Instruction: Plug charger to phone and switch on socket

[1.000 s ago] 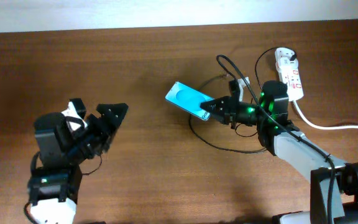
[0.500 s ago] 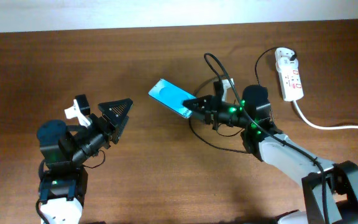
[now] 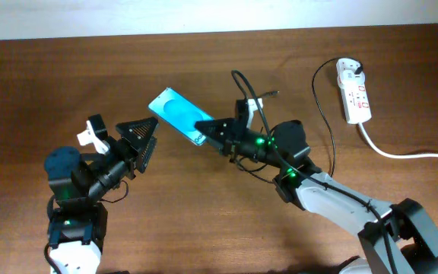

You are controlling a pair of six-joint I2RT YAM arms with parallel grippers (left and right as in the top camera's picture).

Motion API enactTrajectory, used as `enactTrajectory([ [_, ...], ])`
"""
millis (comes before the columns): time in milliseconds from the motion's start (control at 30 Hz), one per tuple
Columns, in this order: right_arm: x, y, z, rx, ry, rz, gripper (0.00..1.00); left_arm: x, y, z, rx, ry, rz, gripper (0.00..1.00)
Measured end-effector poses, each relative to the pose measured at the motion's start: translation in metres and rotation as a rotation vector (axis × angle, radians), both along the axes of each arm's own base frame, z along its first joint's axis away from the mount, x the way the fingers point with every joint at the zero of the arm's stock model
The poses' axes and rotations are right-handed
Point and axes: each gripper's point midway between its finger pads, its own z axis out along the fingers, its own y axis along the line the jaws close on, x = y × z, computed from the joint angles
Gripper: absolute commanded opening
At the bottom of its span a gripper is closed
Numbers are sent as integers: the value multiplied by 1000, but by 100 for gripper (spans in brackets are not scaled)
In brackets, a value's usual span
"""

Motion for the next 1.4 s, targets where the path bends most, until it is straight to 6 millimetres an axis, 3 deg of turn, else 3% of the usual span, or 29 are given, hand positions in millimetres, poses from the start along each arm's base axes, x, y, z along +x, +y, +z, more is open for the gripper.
enactTrajectory([
  [233, -19, 20, 1, 6, 6, 47, 4, 5, 6, -2, -17, 25, 51, 83],
  [400, -33, 33, 4, 15, -3, 87, 4, 7, 9, -2, -23, 34, 72, 68],
  [500, -40, 39, 4, 15, -3, 104, 4, 7, 9, -1, -44, 45, 83, 67],
  [633, -38, 39, 4, 15, -2, 95, 4, 8, -3, 14, -66, -10, 53, 58],
  [767, -38, 39, 4, 15, -2, 95, 4, 8, -7, 15, -72, -9, 53, 53],
  [900, -38, 39, 4, 12, -13, 95, 4, 7, -7, 6, -76, 37, 57, 35],
  [1200, -42, 40, 4, 6, -28, 117, 4, 5, -7, -1, -69, 64, 56, 22],
  [1400, -46, 40, 4, 9, -24, 140, 4, 4, -8, -3, -61, 63, 50, 6],
])
